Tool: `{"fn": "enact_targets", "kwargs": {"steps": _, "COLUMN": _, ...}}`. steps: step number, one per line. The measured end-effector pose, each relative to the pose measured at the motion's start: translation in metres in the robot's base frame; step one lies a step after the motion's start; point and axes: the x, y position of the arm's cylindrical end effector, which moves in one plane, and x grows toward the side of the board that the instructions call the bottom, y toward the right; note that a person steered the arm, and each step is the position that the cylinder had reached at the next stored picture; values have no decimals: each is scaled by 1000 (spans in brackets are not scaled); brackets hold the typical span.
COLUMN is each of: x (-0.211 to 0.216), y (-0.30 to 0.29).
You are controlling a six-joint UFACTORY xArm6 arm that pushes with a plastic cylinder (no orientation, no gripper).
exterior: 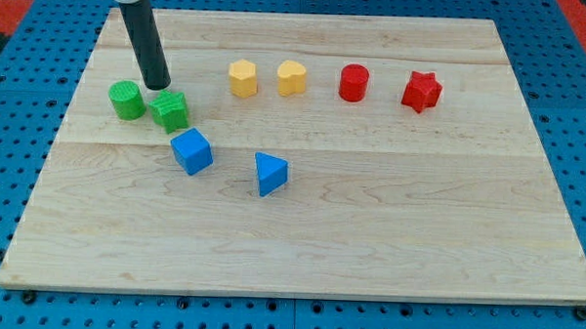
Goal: Push the red and yellow blocks to the top center of the board
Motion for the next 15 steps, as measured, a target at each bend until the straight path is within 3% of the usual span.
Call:
{"fn": "enact_targets", "kwargs": {"steps": 2, "x": 34, "y": 80}}
{"fn": "enact_targets", "kwargs": {"steps": 3, "x": 29, "y": 88}}
{"fn": "enact_targets", "kwargs": {"steps": 4, "x": -48, "y": 111}}
{"fn": "enact_targets", "kwargs": {"steps": 5, "x": -75, "y": 148}}
{"fn": "enact_targets", "kwargs": {"steps": 6, "x": -58, "y": 187}}
{"fn": "enact_targets", "kwargs": {"steps": 7, "x": -73, "y": 204}}
{"fn": "enact_targets", "kwargs": {"steps": 8, "x": -100, "y": 177}}
{"fn": "enact_targets", "kwargs": {"steps": 9, "x": -100, "y": 208}}
{"fn": "enact_targets", "kwargs": {"steps": 11, "x": -51, "y": 447}}
{"fn": "enact_targets", "kwargs": {"steps": 12, "x": 11, "y": 408}}
{"fn": "enact_targets", "kwargs": {"steps": 14, "x": -9, "y": 223}}
{"fn": "enact_targets", "kwargs": {"steps": 15, "x": -30, "y": 208}}
